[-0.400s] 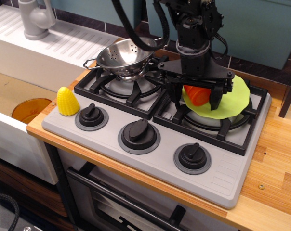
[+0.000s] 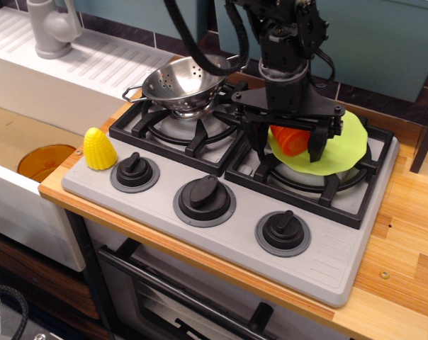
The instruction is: End effector transition from object to object
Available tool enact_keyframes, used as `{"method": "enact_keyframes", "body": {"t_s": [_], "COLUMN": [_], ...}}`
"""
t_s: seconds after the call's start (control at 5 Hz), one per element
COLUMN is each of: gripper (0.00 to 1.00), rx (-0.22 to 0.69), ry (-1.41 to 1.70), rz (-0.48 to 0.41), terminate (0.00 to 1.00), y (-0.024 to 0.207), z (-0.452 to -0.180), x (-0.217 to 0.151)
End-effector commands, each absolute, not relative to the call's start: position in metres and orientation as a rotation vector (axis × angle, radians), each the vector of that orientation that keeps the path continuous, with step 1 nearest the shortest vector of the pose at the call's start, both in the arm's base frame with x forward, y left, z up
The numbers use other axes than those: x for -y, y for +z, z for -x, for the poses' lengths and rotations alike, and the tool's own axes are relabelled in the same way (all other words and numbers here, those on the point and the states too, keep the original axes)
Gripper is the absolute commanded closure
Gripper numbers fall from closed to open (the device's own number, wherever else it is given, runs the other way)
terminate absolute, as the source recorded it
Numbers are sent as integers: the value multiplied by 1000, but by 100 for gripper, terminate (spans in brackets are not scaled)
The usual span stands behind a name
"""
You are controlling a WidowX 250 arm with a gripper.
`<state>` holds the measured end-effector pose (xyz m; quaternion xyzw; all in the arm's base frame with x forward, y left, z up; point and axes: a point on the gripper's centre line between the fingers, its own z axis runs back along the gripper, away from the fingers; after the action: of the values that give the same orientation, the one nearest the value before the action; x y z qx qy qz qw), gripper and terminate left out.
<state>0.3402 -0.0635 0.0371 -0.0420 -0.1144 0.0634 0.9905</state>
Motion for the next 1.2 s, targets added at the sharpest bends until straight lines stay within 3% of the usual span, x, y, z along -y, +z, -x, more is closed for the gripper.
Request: {"method": "enact_keyframes", "body": {"t_s": [0.0, 0.2, 0.4, 0.6, 1.0], "gripper": [0, 0, 0, 0, 0], "rx": [126, 88, 55, 77, 147], "ry": [134, 133, 102, 45, 18], "rz": [-40, -48, -76, -41, -54], "terminate": [0, 0, 0, 0, 0], "y": [137, 172, 188, 181, 138], "z": [-332, -337, -340, -335, -308], "x": [70, 74, 61, 21, -39]}}
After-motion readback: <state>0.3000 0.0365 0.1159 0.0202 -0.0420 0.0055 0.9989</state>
